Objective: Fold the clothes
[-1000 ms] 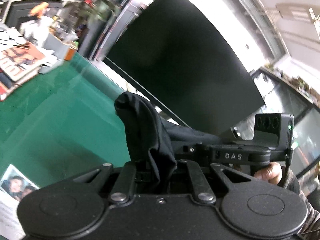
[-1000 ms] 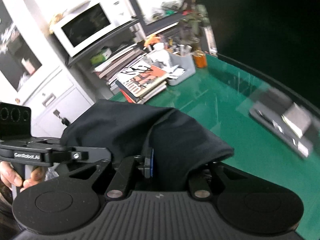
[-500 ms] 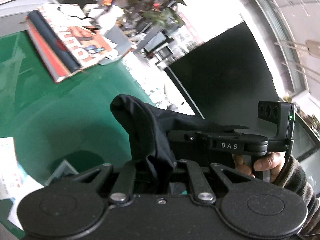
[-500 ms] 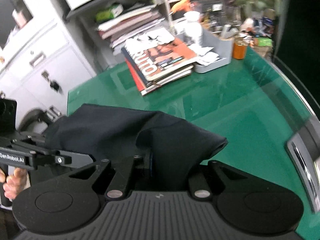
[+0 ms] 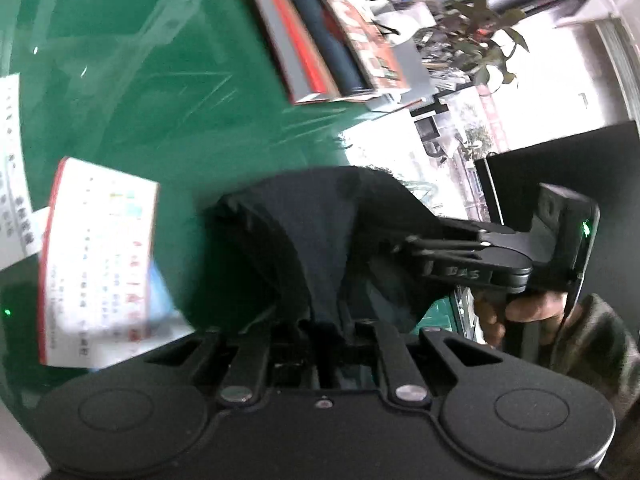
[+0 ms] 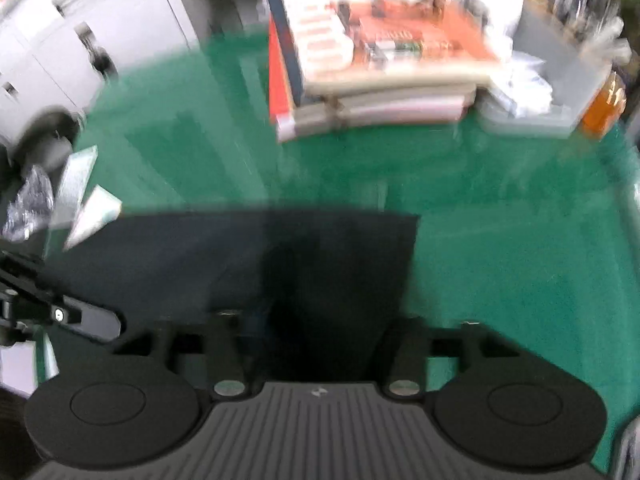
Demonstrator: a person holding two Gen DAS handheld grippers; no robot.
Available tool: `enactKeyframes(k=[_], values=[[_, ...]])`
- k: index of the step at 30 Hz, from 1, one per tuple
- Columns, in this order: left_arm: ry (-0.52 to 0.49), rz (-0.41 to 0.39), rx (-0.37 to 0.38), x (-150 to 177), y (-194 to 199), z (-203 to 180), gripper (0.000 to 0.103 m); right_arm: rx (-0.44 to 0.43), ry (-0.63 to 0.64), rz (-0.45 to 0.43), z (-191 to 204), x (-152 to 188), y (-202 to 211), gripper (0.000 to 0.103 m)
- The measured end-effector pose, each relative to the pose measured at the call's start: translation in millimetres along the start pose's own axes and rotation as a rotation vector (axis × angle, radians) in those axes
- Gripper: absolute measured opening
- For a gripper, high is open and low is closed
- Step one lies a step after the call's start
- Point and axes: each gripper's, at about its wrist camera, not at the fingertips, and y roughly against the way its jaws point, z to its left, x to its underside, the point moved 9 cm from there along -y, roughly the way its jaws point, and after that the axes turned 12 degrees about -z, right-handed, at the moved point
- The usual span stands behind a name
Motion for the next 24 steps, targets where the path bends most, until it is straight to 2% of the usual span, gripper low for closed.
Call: enactKeyframes(k=[3,6,8,9,10,13,18,20,22,24], values=[[-0.009,0.011,-0.007,-3,3,7,0.029,0.041,-0.065,-0.039,-23,-5,3,0.081],[-0.017,0.025,-0.003,-7,9,7,0.038,0.089,-0.256,-0.145,-46,2,18,0.073],[-0.032,0.023,-0.002,-14,14,5,0.045,0.127,-0.358,-0.231,-53,14,30,0.051],[-0.035,0.024,-0.002,-15,12,5,0.048,0.147,-0.408,-0.274,-56,20,37,0.032],[-0.040,0.025,-0.007,-18,13,5,0.049,0.152,-0.443,-0.303,-52,27,43,0.020],[-0.054,0.003,-0.046,-25,6,7,0.048,0.142,-0.514,-0.377,-32,44,63,0.014],[-0.007,-0.062,-0.118,-45,4,12,0.050,0.071,-0.524,-0.411,23,60,65,0.014],[-0.051,-0.103,-0.172,-54,12,14,0.056,0.051,-0.545,-0.418,38,67,64,0.014],[-0.124,-0.155,-0.252,-63,24,15,0.070,0.036,-0.544,-0.426,56,74,63,0.014],[-0.195,-0.191,-0.292,-70,32,12,0.072,0.033,-0.504,-0.425,72,78,65,0.014]])
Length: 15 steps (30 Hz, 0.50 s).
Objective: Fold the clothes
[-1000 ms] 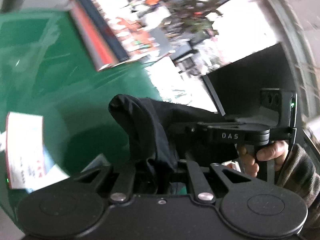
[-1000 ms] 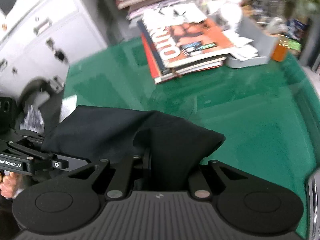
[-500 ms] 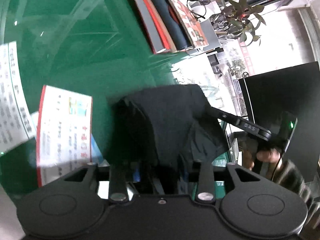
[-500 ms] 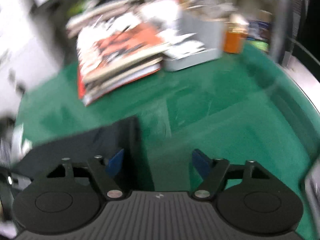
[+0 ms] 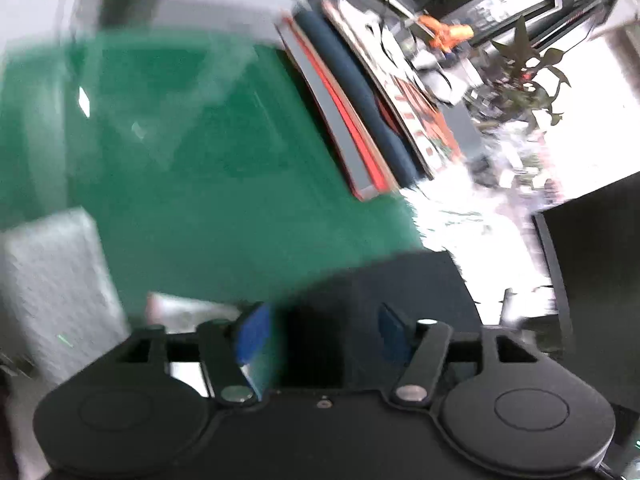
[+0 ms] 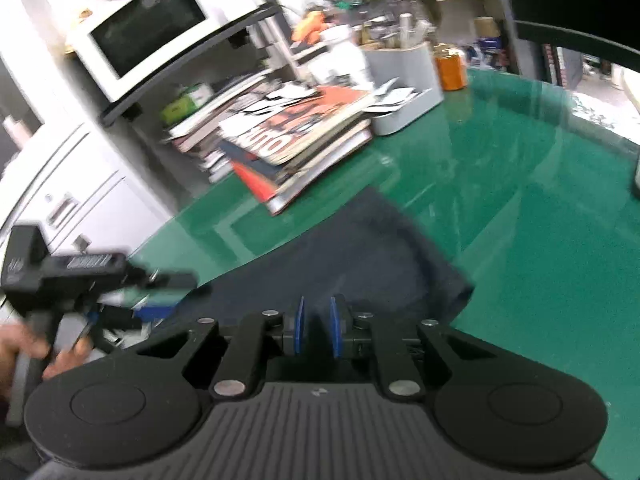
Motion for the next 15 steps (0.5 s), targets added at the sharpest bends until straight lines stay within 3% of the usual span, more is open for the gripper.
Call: enactKeyframes(k=[3,7,10,15], values=[[-0.106,0.001,0.064,-3,5,-18,0.072,-0.040,0.051,0.016,25,14,4,0.014],[-0.397,0.082,0.297,13,-4,-96,0.071,-0.061,0.187,0.079,51,38,-5,0.014],[-0.474,0.142,0.445,27,-18,-140,0.070,-0.052,0.273,0.160,57,60,-21,0.014],[-0.605,0.234,0.528,57,-56,-191,0.070,-0.034,0.294,0.177,54,53,-18,0.014]])
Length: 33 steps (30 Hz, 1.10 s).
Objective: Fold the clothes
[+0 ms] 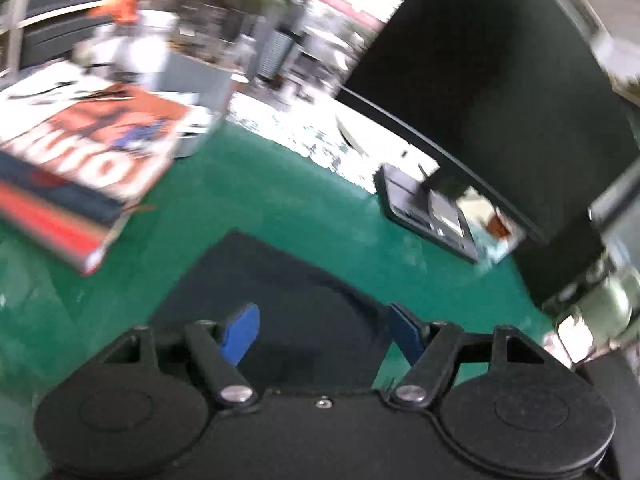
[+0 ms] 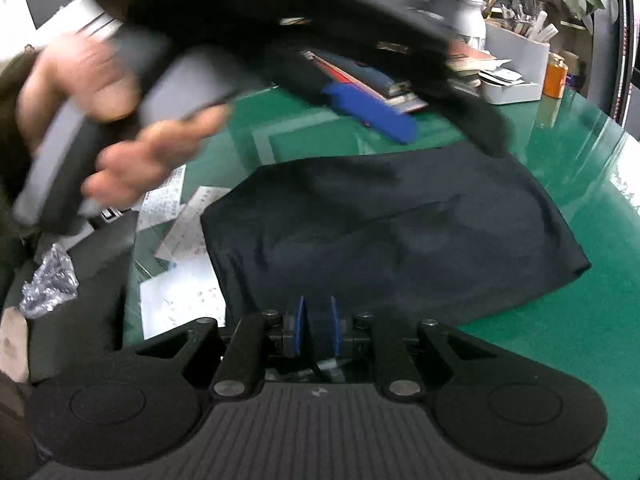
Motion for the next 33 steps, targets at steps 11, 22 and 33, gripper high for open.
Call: enactKeyframes(k=[11,22,33], values=[[0.014,0.058,-0.074,9,-59,11,0.070,-0.003,-0.048,0.020,-2,11,19,0.015],[0.026,-0.044,-0.149,-5,12,24,0.076,0.054,-0.055,-0.007,-10,-2,8,0.025],[-0.088,0.015,-0.153,54,71,3,0.075,0.314,-0.299,-0.123,-110,-34,42,0.013]])
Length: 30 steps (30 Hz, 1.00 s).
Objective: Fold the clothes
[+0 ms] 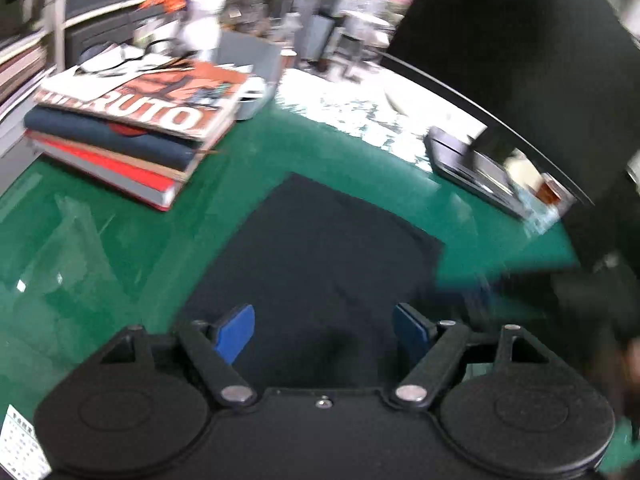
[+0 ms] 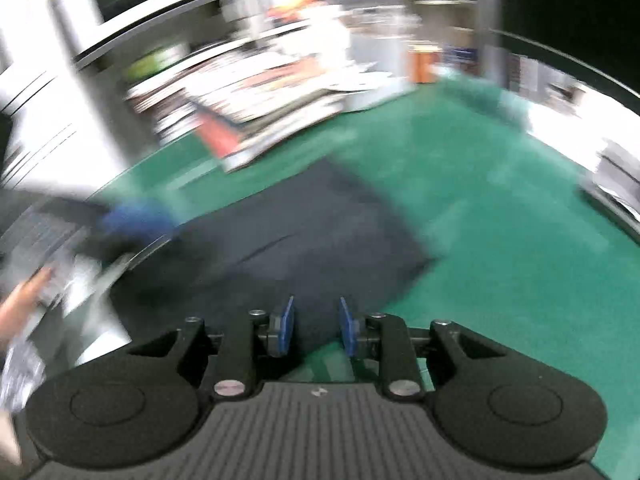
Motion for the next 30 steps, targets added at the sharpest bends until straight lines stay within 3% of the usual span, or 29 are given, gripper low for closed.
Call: enactKeyframes(k=[6,10,14,18,23,30], values=[[-0.002,0.072,0.085,21,-16,-22,0.071,0.034,0.030,-0.021,-9,-13,-20,0.013],[-0.005,0.085,0.089,25,-21,-22,0.071,0.088,0.078,0.024,-13,2,-32,0.013],[0.027,0.082,0.102,24,-21,-18,0.071,0.101,0.049,0.024,-13,19,-39,0.014],[0.054,0.071,0.103,21,-16,-17,0.071,0.129,0.058,0.013,-11,10,-38,0.014],[0.138,-0.009,0.099,5,1,-6,0.073,0.090,0.072,-0.110,7,-11,-31,0.015],[0.159,0.040,0.060,26,-7,4,0.073,0.034,0.058,-0.047,14,5,-44,0.014]])
